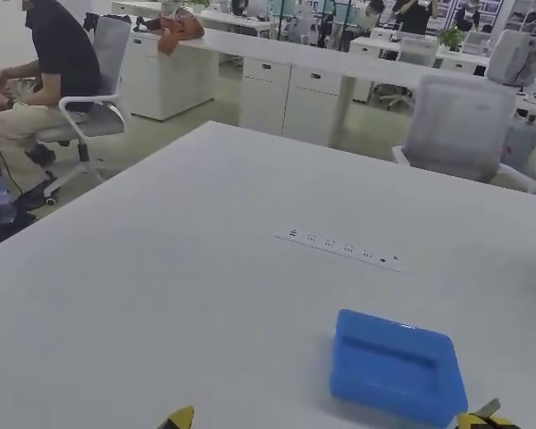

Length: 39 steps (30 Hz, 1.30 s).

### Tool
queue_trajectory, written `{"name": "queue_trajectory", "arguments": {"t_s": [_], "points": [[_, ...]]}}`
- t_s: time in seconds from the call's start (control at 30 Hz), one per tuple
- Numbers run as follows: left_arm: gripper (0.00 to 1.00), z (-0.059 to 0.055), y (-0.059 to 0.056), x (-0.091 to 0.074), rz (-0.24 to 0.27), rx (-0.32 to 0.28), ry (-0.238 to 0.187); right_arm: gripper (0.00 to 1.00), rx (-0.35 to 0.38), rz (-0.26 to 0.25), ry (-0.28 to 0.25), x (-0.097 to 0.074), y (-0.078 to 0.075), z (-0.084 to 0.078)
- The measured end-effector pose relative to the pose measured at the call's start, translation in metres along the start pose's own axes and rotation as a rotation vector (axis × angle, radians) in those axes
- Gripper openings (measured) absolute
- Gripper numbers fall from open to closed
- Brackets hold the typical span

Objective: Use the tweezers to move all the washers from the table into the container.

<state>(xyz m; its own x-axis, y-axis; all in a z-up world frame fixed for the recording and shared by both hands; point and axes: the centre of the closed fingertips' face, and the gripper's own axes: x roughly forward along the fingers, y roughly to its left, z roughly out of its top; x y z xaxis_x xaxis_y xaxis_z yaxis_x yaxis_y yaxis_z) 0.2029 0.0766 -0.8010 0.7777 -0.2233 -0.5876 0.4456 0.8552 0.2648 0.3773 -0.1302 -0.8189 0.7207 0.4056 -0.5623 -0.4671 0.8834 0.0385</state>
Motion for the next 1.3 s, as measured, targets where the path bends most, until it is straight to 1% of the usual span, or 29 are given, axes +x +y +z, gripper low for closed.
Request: {"name": "queue_trajectory", "arguments": {"t_s": [0.13,0.23,0.4,0.5,0.63,0.77,1.0,1.3], "points": [[0.95,-0.0003,0.0005,0.0,0.003,0.0,0.003,0.03,-0.044,-0.009,0.006,0.0006,-0.0022,-0.0002],[0.95,0.0005,0.0005,-0.0003,0.004,0.003,0.0,0.03,-0.031,-0.006,0.004,0.0,-0.002,-0.0006],[0.94,0.0006,0.0013,-0.0006,0.009,0.002,-0.001,0.03,-0.034,-0.013,0.007,-0.0018,-0.0045,-0.0038],[0.94,0.0006,0.0013,-0.0008,0.009,0.005,0.0,0.02,-0.022,-0.007,0.009,-0.0044,-0.0025,-0.0054],[0.94,0.0008,0.0013,-0.0007,0.01,0.006,-0.001,0.02,-0.035,0.001,0.015,-0.0042,-0.001,-0.0057],[0.94,0.0012,0.0018,-0.001,0.012,0.004,-0.004,0.03,-0.011,0.006,0.033,-0.0021,-0.0002,-0.0043],[0.94,0.0019,0.003,-0.0014,0.018,0.001,-0.007,0.03,-0.04,0.01,0.063,-0.0035,-0.0005,-0.0068],[0.94,0.0022,0.0034,-0.0017,0.019,0.003,-0.01,0.03,-0.04,0.02,0.088,-0.0056,-0.0008,-0.0091]]}}
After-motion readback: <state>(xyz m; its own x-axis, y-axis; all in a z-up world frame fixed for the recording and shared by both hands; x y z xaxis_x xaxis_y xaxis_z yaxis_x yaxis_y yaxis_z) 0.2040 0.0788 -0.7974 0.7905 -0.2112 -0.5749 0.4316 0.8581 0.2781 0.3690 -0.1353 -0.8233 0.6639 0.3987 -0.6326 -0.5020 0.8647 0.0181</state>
